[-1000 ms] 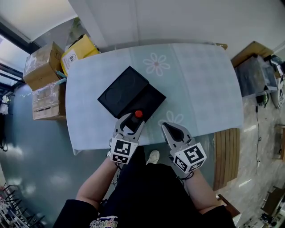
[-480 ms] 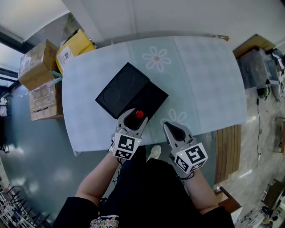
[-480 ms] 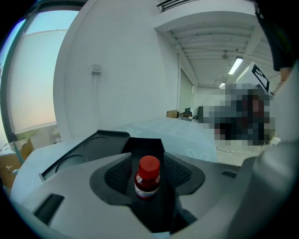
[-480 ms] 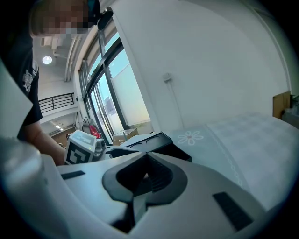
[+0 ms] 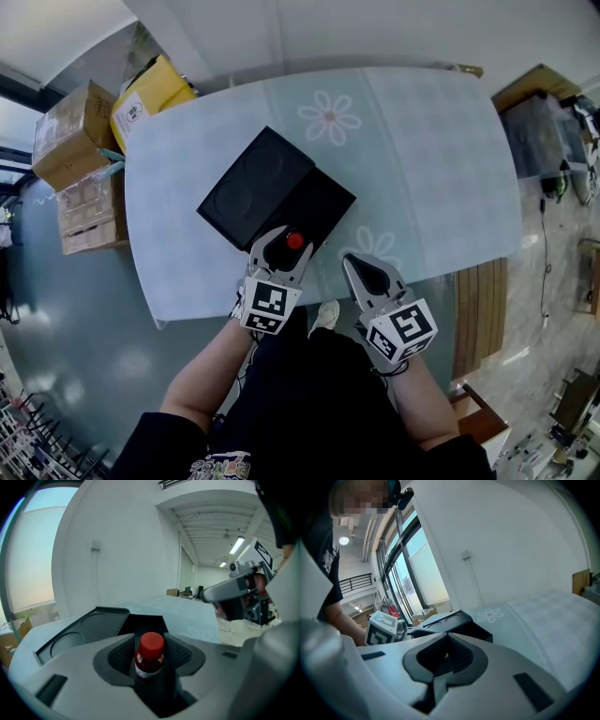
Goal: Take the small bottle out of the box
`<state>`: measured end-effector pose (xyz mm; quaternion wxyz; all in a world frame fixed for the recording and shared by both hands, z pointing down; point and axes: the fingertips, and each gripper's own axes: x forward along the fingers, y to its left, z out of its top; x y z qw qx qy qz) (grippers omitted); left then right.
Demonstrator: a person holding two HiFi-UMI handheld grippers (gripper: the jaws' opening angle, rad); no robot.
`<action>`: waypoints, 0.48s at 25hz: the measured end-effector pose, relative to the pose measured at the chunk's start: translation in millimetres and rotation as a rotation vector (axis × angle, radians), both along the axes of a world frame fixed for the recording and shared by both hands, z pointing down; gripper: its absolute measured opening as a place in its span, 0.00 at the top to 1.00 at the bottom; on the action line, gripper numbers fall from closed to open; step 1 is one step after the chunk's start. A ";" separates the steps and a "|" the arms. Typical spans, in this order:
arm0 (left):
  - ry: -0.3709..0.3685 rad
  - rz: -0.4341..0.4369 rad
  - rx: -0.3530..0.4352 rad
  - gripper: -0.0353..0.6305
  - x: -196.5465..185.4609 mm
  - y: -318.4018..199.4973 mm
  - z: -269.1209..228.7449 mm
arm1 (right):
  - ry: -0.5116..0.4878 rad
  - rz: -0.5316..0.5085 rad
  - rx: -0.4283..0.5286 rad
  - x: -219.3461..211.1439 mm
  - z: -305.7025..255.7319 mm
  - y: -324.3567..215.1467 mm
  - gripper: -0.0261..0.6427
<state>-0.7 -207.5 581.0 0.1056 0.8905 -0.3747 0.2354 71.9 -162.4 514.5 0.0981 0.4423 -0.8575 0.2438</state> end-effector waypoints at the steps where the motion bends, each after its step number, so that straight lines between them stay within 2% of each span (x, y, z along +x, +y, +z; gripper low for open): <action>1: -0.001 -0.001 0.000 0.63 0.0 0.0 0.6 | 0.000 0.000 -0.001 0.1 0.7 -0.2 0.93; 4: -0.002 0.004 0.008 0.68 1.1 1.0 0.7 | 0.001 0.000 -0.003 -0.2 1.9 -1.3 0.93; 12: 0.002 0.002 0.012 0.69 2.1 1.0 0.4 | 0.000 -0.004 -0.008 -1.1 3.5 -2.1 0.93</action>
